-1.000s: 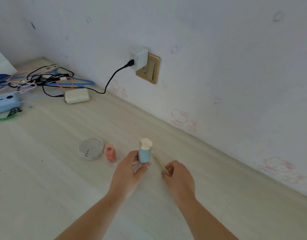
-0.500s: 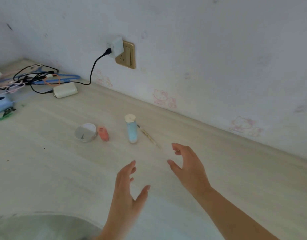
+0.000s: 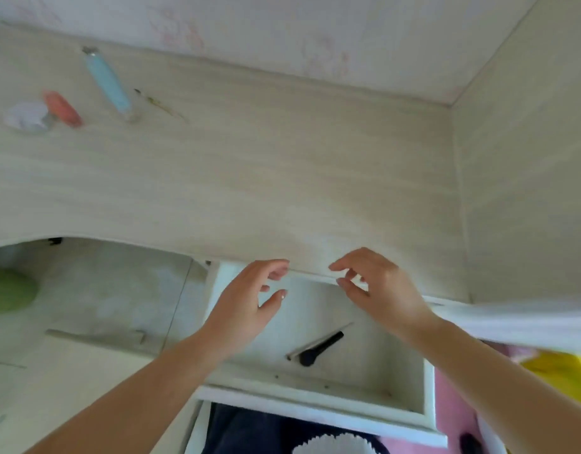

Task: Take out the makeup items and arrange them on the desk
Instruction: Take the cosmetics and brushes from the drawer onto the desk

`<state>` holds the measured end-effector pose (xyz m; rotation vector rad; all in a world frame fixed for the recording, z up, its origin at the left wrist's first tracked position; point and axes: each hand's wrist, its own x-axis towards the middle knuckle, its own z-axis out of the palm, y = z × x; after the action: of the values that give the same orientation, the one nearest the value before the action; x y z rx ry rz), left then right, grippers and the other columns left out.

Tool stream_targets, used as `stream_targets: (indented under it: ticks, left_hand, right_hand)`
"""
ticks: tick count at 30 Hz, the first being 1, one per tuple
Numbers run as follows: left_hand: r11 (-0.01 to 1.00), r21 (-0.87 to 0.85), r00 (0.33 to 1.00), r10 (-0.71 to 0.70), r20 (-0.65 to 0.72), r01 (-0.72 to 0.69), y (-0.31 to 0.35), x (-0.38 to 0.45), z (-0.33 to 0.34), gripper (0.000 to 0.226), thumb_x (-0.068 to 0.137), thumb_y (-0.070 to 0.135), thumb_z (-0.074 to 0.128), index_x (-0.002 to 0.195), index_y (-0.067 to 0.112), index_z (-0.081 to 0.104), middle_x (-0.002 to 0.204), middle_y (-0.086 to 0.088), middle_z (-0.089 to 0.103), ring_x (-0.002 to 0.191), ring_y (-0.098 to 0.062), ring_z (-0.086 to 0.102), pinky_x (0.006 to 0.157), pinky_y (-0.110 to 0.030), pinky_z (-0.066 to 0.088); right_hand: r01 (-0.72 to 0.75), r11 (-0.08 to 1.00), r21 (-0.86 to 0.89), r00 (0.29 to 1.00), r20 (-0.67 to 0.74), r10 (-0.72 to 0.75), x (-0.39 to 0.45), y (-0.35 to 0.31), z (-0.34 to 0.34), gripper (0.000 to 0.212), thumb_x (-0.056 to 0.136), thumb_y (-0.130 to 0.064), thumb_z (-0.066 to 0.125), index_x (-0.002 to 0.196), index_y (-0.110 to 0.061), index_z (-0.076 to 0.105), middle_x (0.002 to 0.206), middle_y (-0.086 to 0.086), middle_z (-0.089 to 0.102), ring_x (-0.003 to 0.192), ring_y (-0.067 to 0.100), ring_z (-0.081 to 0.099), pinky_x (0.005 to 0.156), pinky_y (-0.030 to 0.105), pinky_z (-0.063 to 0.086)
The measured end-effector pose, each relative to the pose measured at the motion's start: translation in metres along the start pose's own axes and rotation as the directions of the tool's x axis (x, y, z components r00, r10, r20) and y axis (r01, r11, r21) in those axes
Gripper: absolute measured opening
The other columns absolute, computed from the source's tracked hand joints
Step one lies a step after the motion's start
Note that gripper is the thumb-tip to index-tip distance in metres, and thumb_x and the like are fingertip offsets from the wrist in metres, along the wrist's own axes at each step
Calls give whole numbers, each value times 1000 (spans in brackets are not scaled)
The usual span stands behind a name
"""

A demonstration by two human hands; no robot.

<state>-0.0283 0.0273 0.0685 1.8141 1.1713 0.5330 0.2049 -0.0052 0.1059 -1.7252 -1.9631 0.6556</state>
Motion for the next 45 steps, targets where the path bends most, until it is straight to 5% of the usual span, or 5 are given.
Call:
stream_targets:
  ticks: [10, 15, 18, 33, 45]
  left_hand:
    - [883, 344, 844, -431, 320, 321, -41, -7, 105, 36, 85, 23, 64, 120, 22, 57, 113, 5, 63, 101, -12, 60, 89, -28, 48]
    - [824, 528, 826, -437, 356, 208, -62, 11, 143, 38, 82, 25, 63, 119, 19, 59, 112, 1, 64, 102, -19, 62, 85, -28, 49]
    - [776, 631, 818, -359, 449, -6, -62, 14, 157, 30, 84, 29, 58, 111, 17, 62, 110, -7, 61, 103, -28, 60, 83, -35, 51]
    - [654, 743, 790, -379, 483, -141, -65, 18, 156, 20, 83, 10, 55, 103, 6, 58, 111, -13, 59, 103, -32, 58, 80, -36, 46]
    - [869, 247, 793, -493, 358, 429, 2, 10, 9, 4, 82, 20, 61, 84, 23, 59, 80, 8, 64, 73, -9, 63, 63, -22, 50]
  right_hand:
    - [-76, 964, -255, 865, 464, 191, -90, 61, 77, 38, 92, -19, 46, 127, -31, 55, 128, -8, 55, 117, 16, 51, 89, 33, 50]
    - [28, 939, -343, 832, 528, 168, -81, 84, 118, 37, 89, -11, 49, 124, -21, 58, 122, 1, 58, 110, 25, 54, 84, 38, 51]
    - [152, 894, -422, 835, 539, 112, -78, 92, 136, 30, 58, -10, 79, 84, -22, 72, 82, -1, 67, 71, 21, 63, 54, 29, 53]
    - [215, 872, -440, 877, 480, 26, -81, 107, 149, 39, 26, -13, 83, 60, -20, 64, 58, -1, 60, 50, 18, 59, 40, 21, 41]
    - [-98, 995, -13, 991, 86, 98, -40, 27, 61, 27, 71, -11, 69, 91, -21, 54, 83, -9, 59, 66, 13, 61, 51, 23, 50]
